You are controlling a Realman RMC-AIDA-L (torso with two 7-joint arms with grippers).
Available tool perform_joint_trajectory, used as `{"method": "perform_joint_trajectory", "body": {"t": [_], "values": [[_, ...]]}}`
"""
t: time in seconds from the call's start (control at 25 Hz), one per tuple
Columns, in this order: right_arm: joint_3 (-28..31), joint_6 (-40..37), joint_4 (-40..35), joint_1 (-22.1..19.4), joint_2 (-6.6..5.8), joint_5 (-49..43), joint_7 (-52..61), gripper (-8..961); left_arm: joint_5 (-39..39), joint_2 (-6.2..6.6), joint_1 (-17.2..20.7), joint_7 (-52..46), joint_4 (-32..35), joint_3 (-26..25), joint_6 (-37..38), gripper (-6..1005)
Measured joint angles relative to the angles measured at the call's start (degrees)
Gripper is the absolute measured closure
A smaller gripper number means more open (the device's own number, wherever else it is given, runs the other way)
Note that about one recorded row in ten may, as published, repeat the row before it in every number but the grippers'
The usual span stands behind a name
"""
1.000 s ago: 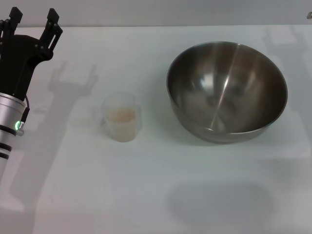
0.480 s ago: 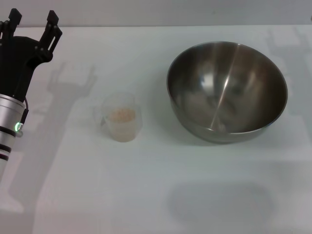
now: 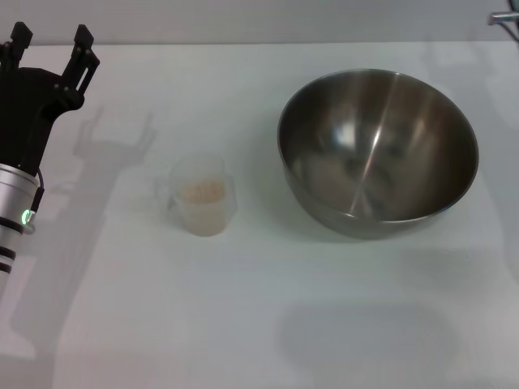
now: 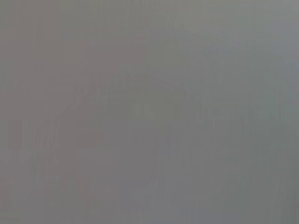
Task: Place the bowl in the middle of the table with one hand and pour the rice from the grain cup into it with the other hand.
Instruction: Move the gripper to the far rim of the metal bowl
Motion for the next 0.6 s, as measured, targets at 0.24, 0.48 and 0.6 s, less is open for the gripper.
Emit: {"method": "perform_joint_trajectory", "body": {"t": [0.24, 0.48, 0.6], "values": [[5.49, 27.94, -22.16, -6.49, 0.89, -6.10, -0.07, 220, 0.01, 0.00, 0.12, 0.00, 0.01, 0.00, 0.30, 172], [11.62, 65.77, -45.75, -10.20, 1.27, -8.36, -0.10, 221, 0.01, 0.12, 0.51, 0.00, 0.01, -0.03, 0.64, 173], [18.33, 89.32, -53.95, -8.25, 1.01, -8.06, -0.11, 221, 0.00, 0.15, 0.62, 0.00, 0.01, -0.06, 0.65, 174]]}}
